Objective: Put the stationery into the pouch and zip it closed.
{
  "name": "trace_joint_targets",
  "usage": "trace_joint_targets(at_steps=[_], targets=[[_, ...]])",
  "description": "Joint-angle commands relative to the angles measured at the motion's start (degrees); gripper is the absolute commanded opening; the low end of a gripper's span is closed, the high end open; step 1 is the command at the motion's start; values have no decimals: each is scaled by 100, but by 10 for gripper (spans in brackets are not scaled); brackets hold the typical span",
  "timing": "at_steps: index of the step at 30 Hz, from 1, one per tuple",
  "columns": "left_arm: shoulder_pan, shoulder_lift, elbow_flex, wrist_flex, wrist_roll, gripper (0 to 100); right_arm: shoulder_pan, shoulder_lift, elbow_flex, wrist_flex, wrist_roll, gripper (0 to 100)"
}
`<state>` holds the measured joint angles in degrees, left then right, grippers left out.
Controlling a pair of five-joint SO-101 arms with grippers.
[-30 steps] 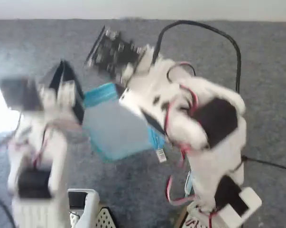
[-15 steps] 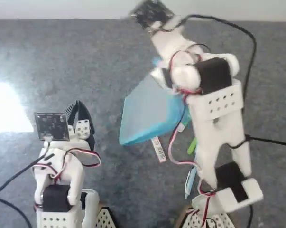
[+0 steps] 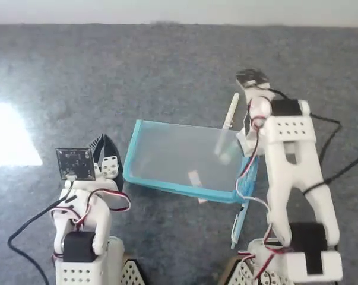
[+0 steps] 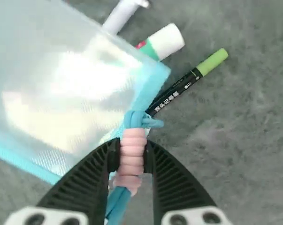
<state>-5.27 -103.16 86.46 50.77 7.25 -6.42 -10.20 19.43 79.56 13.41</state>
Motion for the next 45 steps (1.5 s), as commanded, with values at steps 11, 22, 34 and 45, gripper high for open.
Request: trace_joint_targets(at_steps=[11,22,34,45], targets=[[-369,-79,-1209,123,-237,22,-1042,-1262,-3279,505,-273,7],[-1266,3596,-4242,853,-246,163,-2404,1209,-8299,1490,1037,6],[-1574,7886,-10818,3912,-360,167,-3908,1675,-9046,2369,299,7],[-2426,9363,-13200,5002,-1732,194,-3899,180,-4879,945,281,8]])
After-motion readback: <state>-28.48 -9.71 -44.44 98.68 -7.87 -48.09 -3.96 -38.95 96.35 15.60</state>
